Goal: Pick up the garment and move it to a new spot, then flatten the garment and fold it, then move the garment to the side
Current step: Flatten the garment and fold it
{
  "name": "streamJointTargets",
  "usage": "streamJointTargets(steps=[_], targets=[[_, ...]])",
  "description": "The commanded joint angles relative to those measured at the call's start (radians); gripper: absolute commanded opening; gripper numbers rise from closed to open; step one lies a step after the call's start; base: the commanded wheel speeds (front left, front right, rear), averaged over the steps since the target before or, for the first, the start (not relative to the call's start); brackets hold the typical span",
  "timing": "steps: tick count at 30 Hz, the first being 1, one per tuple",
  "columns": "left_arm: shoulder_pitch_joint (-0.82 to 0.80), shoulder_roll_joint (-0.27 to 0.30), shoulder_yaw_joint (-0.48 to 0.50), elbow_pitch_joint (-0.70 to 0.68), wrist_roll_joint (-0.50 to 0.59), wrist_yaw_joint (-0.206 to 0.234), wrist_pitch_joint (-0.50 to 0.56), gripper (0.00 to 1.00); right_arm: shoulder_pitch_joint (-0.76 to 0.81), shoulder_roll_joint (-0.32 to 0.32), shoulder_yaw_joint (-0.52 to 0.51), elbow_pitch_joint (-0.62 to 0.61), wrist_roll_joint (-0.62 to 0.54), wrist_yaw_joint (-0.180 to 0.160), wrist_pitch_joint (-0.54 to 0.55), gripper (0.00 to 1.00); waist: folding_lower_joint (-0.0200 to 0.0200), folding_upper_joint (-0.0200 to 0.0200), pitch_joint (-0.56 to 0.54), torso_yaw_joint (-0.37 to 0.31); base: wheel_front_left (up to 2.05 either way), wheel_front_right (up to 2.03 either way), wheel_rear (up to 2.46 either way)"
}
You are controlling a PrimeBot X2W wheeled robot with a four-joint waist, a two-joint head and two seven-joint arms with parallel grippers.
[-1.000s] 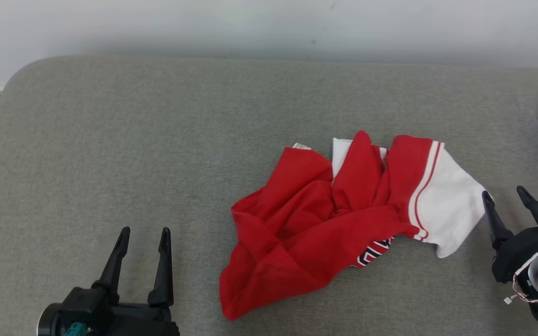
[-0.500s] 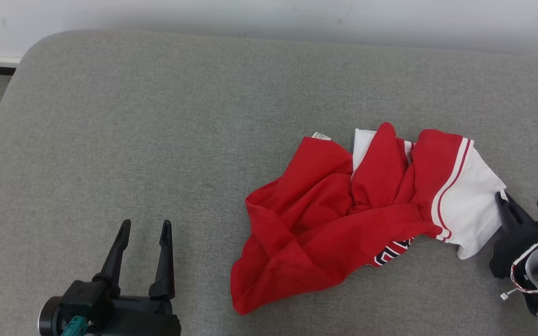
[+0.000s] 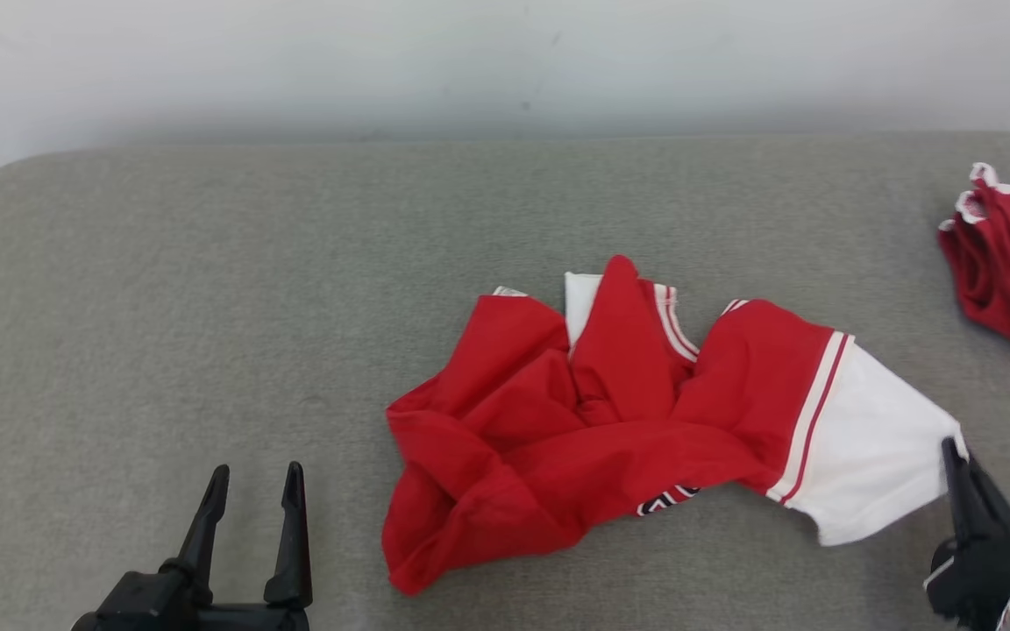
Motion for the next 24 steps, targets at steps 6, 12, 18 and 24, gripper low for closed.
streamJointTargets(steps=[6,12,18,24], targets=[[0.0,0.001,-0.006,0.006,-0.006,-0.009,0.0,1.0,0.255,0.092,-0.106,-0.183,0.034,-0.003,-0.005,0.0,0.0,-0.0001,-0.028,-0.081,0.0,0.0,0.0],[0.002,0.001,-0.005,0.01,0.002,-0.017,0.0,1.0,0.377,0.159,-0.16,-0.251,0.025,-0.003,-0.005,0.0,0.0,-0.0001,-0.028,-0.084,0.0,0.0,0.0],[0.021,0.001,0.004,0.014,0.014,-0.024,0.0,1.0,0.412,0.202,-0.251,-0.339,-0.119,-0.003,-0.005,1.0,0.0,-0.0001,-0.051,-0.094,0.0,0.0,0.0],[0.028,0.001,0.009,0.015,0.029,-0.032,0.0,1.0,0.391,0.25,-0.296,-0.48,-0.274,-0.003,-0.005,1.0,0.0,-0.0001,-0.081,-0.091,0.0,0.0,0.0]])
